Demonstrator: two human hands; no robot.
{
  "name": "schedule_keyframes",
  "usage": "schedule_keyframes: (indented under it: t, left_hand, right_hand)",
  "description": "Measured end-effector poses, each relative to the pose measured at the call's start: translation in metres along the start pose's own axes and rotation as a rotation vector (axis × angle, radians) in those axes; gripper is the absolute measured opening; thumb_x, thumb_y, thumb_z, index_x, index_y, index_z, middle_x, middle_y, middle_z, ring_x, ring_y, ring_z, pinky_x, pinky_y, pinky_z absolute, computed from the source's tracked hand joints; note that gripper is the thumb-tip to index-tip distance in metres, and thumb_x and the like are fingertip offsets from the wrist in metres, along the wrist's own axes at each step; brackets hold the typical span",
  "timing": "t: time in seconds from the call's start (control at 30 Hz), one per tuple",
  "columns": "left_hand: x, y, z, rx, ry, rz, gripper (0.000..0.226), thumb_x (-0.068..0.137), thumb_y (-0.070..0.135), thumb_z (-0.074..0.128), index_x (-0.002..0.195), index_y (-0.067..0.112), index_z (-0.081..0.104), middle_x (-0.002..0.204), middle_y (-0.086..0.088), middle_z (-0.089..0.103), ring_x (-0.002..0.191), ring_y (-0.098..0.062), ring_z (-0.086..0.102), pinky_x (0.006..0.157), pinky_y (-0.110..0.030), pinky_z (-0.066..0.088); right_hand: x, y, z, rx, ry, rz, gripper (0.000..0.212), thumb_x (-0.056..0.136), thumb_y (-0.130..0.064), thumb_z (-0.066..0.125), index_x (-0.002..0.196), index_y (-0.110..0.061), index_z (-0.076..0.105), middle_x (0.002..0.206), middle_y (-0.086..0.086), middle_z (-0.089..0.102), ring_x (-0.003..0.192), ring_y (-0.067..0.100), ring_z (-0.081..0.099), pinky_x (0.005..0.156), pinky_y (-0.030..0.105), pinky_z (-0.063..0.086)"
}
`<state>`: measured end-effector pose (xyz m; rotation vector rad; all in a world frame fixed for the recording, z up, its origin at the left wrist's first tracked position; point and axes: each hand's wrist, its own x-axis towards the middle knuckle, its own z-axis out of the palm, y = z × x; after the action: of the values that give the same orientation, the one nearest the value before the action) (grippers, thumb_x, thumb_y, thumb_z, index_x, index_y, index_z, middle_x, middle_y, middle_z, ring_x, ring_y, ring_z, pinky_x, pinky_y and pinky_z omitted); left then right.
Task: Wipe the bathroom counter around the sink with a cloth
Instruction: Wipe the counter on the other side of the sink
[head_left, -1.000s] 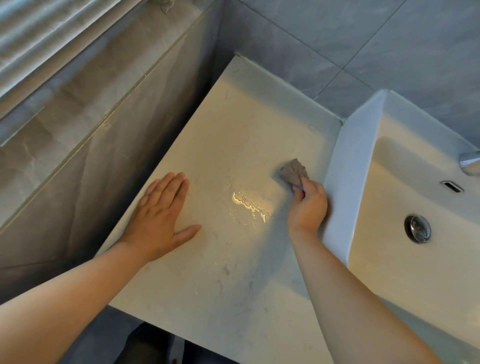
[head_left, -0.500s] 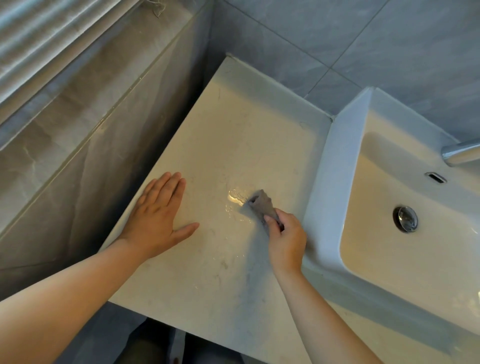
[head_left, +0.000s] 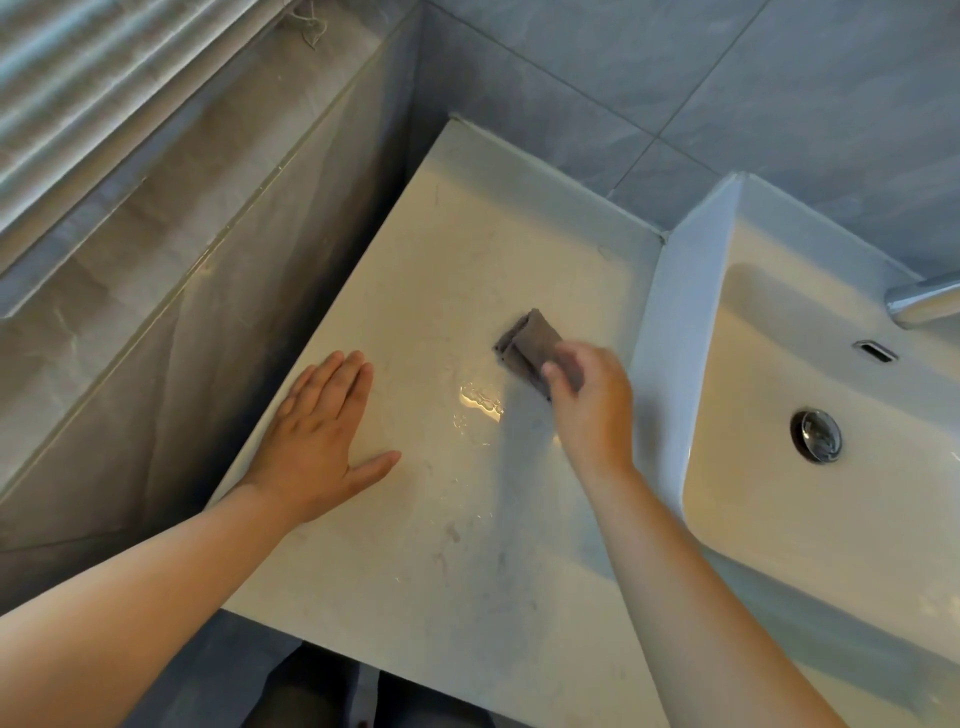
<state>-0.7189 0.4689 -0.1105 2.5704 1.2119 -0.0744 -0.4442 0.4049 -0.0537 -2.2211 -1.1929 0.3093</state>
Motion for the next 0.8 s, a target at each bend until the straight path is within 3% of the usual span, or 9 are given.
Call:
schedule_keyframes:
  t: [0.1,0.27,0.43,0.53,0.7,0.8]
  left_hand:
    - [0.000,-0.002,-0.001,0.005,-0.001,0.009,0.095,0.084,0.076,0.013,0.151,0.009,0.009,0.160,-0.008,0.006,0.147,-0.020,-0.004,0.117,-0.034,-0.005]
    - [0.000,0.000,0.000,0.010,-0.006,0.002,0.095,0.084,0.075,0.016,0.152,0.008,0.009,0.160,-0.008,0.005,0.147,-0.020,-0.005,0.117,-0.034,-0.006]
    - [0.000,0.001,0.001,0.006,-0.010,-0.003,0.096,0.084,0.075,0.016,0.151,0.007,0.010,0.160,-0.009,0.006,0.147,-0.021,-0.002,0.118,-0.035,-0.003]
    - [0.001,0.000,0.001,0.014,-0.014,-0.002,0.096,0.084,0.075,0.015,0.151,0.006,0.012,0.160,-0.010,0.008,0.147,-0.023,0.000,0.118,-0.037,-0.001]
    - [0.001,0.001,0.000,0.020,-0.014,0.001,0.096,0.084,0.073,0.021,0.151,0.005,0.013,0.159,-0.011,0.009,0.147,-0.023,0.001,0.118,-0.036,-0.002]
    - [0.000,0.001,0.000,0.028,-0.014,-0.002,0.096,0.084,0.075,0.016,0.151,0.006,0.012,0.159,-0.011,0.008,0.147,-0.023,0.000,0.118,-0.036,-0.003]
  right_hand:
    - [-0.023,0.015,0.018,-0.173,-0.135,-0.099,0.043,0.085,-0.023,0.067,0.125,-0.011,0.059,0.124,0.007,0.058,0.115,0.025,0.051,0.098,0.035,0.041]
    - [-0.011,0.025,0.026,-0.413,-0.016,-0.152,0.062,0.076,-0.033,0.075,0.131,-0.016,0.052,0.128,0.009,0.052,0.116,0.030,0.049,0.090,0.045,0.042]
    - [0.007,0.038,0.026,-0.351,-0.064,-0.146,0.040,0.080,-0.033,0.070,0.118,-0.020,0.065,0.120,0.005,0.060,0.114,0.029,0.053,0.090,0.044,0.039]
    - [0.011,0.039,0.031,-0.296,0.010,-0.117,0.032,0.081,-0.032,0.066,0.111,-0.020,0.069,0.110,0.002,0.064,0.104,0.027,0.059,0.085,0.042,0.044]
    - [0.015,0.036,0.034,-0.238,0.084,-0.091,0.024,0.082,-0.024,0.063,0.102,-0.015,0.072,0.101,0.004,0.067,0.090,0.028,0.064,0.078,0.043,0.051]
    - [0.015,0.037,0.035,-0.281,0.077,-0.112,0.025,0.083,-0.024,0.061,0.103,-0.013,0.071,0.104,0.006,0.067,0.093,0.029,0.063,0.077,0.041,0.050]
